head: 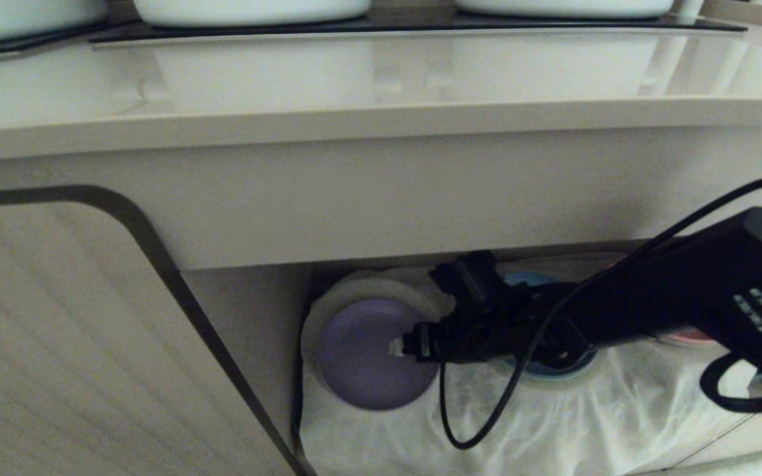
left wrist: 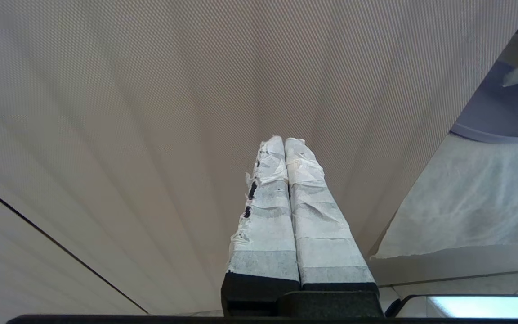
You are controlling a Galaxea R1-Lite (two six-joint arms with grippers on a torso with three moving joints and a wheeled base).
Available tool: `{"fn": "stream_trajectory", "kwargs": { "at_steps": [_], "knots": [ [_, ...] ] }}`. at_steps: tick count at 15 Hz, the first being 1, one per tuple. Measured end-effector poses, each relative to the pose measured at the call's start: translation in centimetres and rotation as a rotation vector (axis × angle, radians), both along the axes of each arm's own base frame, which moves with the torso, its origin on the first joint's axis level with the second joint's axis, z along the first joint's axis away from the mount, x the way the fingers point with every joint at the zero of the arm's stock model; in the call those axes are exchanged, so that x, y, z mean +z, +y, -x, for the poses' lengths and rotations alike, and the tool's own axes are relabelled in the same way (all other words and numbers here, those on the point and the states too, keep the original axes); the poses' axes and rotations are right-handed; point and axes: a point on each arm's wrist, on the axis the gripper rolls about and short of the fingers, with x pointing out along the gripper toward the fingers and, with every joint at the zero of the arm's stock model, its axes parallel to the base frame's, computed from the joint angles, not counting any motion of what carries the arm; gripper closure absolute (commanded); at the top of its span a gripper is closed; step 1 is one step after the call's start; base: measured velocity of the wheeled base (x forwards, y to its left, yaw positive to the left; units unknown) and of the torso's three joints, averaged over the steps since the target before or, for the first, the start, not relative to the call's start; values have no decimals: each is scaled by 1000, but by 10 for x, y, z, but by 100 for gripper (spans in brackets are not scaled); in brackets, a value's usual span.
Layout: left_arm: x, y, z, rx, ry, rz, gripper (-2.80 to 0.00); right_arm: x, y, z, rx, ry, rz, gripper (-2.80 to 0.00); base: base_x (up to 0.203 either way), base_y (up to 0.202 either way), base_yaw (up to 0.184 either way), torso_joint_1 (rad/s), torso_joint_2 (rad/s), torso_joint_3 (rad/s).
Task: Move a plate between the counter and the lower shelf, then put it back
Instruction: Pick up the plate in the cupboard
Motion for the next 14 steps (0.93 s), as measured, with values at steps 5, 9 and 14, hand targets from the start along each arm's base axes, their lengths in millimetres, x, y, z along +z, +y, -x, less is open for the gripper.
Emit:
{"fn": "stream_trajectory", "kwargs": {
  "at_steps": [5,9,14],
  "knots": [
    [0,0,0,0,0,0,0,-6,4,-2,4,3,4,-280,0,0,0,0,0,0],
    [0,0,0,0,0,0,0,-9,4,-3,4,6,6,-280,0,0,0,0,0,0],
    [0,0,0,0,0,0,0,-9,5,-5,4,4,6,-280,0,0,0,0,0,0]
  ]
}}
